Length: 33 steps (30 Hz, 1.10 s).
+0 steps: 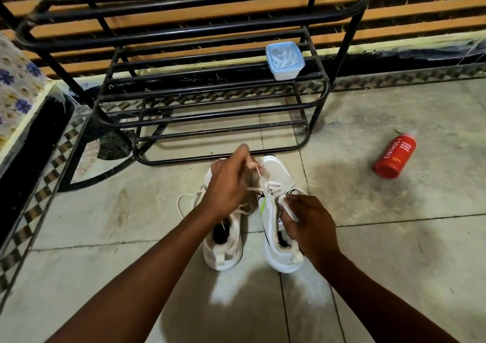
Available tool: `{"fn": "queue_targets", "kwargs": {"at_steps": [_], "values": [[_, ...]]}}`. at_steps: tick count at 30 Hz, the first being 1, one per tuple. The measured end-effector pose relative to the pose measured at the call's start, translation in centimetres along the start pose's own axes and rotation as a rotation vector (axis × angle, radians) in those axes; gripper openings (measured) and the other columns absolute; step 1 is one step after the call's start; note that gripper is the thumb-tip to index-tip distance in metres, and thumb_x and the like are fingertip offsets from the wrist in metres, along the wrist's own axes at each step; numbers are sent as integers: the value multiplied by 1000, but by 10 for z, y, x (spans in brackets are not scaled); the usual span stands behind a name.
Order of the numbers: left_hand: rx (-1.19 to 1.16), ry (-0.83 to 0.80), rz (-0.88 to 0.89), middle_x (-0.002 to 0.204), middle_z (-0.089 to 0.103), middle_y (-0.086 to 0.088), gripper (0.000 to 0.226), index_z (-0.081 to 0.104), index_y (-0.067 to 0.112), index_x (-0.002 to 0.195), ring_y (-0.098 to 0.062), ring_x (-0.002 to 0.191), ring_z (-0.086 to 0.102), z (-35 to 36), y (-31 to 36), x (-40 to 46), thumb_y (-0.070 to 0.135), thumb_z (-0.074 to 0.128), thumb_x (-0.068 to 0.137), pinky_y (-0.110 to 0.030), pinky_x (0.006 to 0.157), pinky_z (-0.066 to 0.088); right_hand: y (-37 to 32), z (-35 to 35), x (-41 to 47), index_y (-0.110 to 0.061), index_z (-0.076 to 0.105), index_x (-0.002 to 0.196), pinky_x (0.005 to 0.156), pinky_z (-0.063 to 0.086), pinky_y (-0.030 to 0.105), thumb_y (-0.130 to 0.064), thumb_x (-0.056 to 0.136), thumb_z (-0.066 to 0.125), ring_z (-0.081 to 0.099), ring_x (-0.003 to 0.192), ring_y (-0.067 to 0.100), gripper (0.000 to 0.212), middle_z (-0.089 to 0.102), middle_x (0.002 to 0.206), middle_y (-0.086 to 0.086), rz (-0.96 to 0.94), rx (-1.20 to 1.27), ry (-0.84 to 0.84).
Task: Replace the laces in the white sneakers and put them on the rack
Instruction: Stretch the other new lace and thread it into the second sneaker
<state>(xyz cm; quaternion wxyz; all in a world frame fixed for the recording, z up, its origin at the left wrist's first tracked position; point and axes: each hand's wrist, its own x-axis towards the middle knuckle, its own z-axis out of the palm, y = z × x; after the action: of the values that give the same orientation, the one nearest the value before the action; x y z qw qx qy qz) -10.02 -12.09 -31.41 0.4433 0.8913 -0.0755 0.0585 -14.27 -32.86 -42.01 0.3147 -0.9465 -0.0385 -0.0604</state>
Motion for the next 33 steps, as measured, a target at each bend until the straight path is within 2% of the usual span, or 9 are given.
{"fn": "queue_targets", "kwargs": {"at_steps": [4,7,10,13,19,22,25,29,33], "values": [[-703,149,-126,68,46,-2,22,39,10,92,-18,53,43,-10,21,7,13,37,113,-36,51,45,-7,-6,-1,-30,77,108,81,43,21,-29,80,81,65,109,14,28,67,118,-13,69,62,-11],[-78,79,184,82,51,0,12,48,15,97,-19,67,46,-16,14,12,6,46,106,-32,56,37,-14,-11,-1,-30,76,102,76,46,25,-29,83,78,66,104,17,19,67,110,-11,77,80,-22],[753,-305,429,108,58,6,22,63,27,116,-22,98,49,-8,-4,8,25,60,94,-33,69,37,-16,-14,-1,-32,74,98,71,47,28,-30,84,74,66,101,19,15,65,103,-11,57,68,-18],[905,-523,321,112,56,11,19,70,32,113,-23,113,44,5,-9,1,35,64,94,-35,78,22,-16,-13,-1,-32,74,97,71,47,27,-33,83,71,65,103,17,14,65,103,-11,47,49,-10],[10,-106,91,103,74,7,30,69,18,88,-16,108,67,-3,4,-1,21,42,103,-43,103,43,-12,-12,0,-31,76,105,75,50,26,-37,82,69,64,109,15,25,67,111,-14,40,35,-24],[-718,79,-232,71,59,-4,34,52,13,83,-21,63,61,-10,24,6,18,36,113,-44,67,56,-10,-10,0,-31,76,113,80,42,20,-33,83,76,63,113,11,30,65,119,-16,87,48,-54],[-194,156,27,72,52,8,23,49,19,96,-11,60,44,-22,16,12,22,34,113,-32,56,37,-11,-9,-1,-31,75,114,81,43,22,-32,83,75,64,111,13,31,65,120,-14,92,67,-47],[824,-241,347,99,69,13,44,51,43,139,-15,87,49,-15,-5,6,34,45,96,-32,64,36,-11,-6,0,-31,74,105,74,55,32,-30,83,75,67,104,18,22,67,110,-11,47,31,25],[735,-332,345,87,58,15,45,77,35,102,-16,92,41,-3,-10,-3,63,42,95,-36,72,23,-10,-3,0,-32,72,102,68,58,35,-33,83,73,67,101,18,19,67,105,-11,21,23,69]]}}
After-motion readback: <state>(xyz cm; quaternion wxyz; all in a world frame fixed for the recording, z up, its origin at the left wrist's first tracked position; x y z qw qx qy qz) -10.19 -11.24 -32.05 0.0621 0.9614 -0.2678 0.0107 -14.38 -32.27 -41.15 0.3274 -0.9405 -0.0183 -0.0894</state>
